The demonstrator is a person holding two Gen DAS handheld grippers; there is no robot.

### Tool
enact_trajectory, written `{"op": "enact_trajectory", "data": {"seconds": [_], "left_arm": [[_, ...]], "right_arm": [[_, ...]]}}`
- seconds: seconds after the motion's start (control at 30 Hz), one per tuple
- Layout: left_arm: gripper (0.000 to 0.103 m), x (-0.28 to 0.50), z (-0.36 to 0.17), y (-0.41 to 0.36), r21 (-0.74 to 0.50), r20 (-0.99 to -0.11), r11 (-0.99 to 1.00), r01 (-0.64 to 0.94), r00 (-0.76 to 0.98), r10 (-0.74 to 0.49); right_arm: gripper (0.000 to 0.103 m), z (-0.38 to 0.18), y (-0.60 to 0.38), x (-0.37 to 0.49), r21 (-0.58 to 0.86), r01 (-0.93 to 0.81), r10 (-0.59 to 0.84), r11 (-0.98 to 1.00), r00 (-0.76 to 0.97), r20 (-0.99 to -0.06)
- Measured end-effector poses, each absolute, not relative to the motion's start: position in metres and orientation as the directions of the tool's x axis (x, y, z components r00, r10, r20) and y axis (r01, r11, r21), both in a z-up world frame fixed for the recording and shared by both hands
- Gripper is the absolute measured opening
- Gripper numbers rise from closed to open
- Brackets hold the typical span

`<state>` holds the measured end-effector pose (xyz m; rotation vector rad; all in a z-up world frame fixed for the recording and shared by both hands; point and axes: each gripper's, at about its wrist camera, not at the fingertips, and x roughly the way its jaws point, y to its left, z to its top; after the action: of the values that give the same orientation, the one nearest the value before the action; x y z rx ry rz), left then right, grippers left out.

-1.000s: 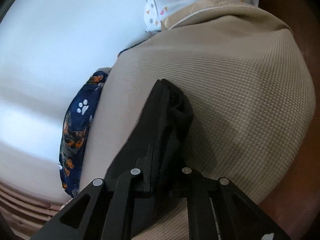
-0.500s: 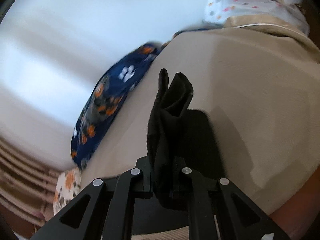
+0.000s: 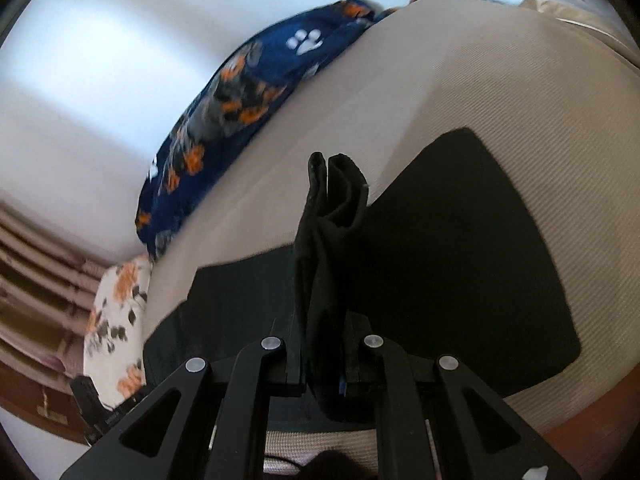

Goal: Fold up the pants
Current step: 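Fold the held leg end over the trousers with the right gripper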

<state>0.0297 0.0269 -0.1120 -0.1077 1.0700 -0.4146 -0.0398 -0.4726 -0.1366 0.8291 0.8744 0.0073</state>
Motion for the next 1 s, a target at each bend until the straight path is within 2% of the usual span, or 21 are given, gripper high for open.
{"op": "enact_trajectory", "data": {"seconds": [0.67, 1.0], "left_arm": [[0.07, 0.029, -0.122, 0.019, -0.276, -0.85, 0.921, 0.273, 0.378, -0.367], [0.07, 0.031, -0.126, 0.02, -0.276, -0.861, 0.925, 0.26, 0.362, -0.359]], "right_arm": [[0.012, -0.132, -0.387, -0.016, 0.442, 0.163, 0.283, 0.882, 0.567, -0.774], [0.016, -0.134, -0.371, -0.014, 0.411, 0.115, 0.289, 0.905, 0.542, -0.789]]}}
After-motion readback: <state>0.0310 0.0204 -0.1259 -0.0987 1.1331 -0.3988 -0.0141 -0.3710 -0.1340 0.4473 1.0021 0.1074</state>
